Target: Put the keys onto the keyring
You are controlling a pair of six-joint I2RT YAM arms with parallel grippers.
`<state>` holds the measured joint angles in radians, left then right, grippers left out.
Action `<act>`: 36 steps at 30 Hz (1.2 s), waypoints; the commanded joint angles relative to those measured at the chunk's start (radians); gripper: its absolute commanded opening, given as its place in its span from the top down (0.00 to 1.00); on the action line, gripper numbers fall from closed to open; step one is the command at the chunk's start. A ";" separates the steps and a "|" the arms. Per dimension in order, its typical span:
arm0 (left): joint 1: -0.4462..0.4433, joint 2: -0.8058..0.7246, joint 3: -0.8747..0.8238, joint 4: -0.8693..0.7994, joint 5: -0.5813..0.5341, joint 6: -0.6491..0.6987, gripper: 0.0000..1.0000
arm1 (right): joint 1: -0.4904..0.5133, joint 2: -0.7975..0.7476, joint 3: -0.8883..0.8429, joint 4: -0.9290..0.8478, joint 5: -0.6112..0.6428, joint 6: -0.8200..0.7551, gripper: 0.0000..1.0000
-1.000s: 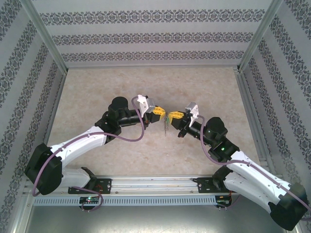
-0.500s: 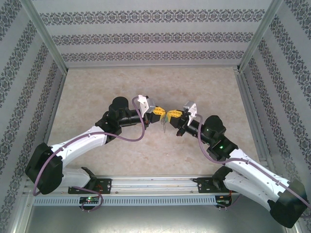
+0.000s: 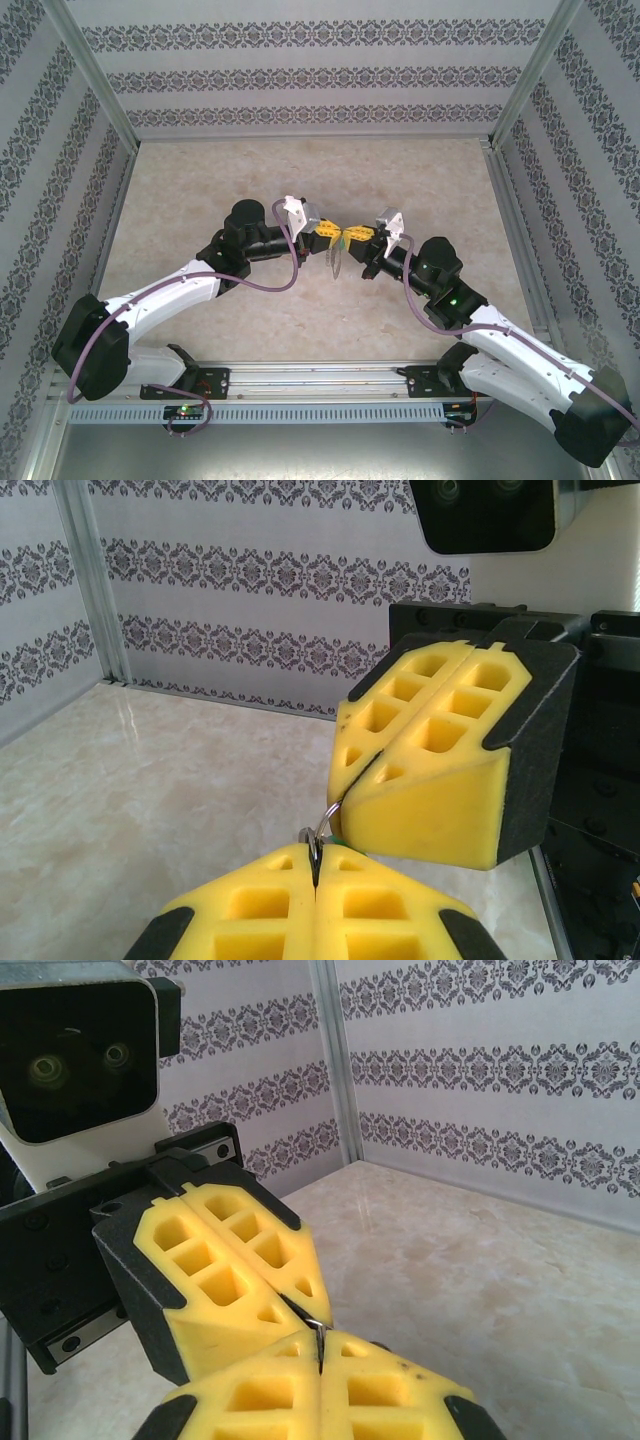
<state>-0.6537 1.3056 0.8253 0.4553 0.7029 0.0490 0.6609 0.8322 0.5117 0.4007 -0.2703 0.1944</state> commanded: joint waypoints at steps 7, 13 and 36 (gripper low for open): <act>-0.024 -0.029 0.006 0.044 0.045 0.001 1.00 | -0.042 0.014 0.019 0.019 0.034 0.004 1.00; -0.024 -0.031 -0.001 0.062 0.041 -0.004 1.00 | -0.053 0.021 0.008 0.018 0.016 0.019 1.00; -0.026 -0.029 -0.053 0.237 -0.016 -0.041 1.00 | -0.056 0.048 -0.013 -0.029 -0.099 0.073 1.00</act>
<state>-0.6556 1.3052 0.7769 0.5625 0.6746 0.0219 0.6106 0.8654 0.5106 0.3943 -0.3500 0.2493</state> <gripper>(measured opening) 0.048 0.065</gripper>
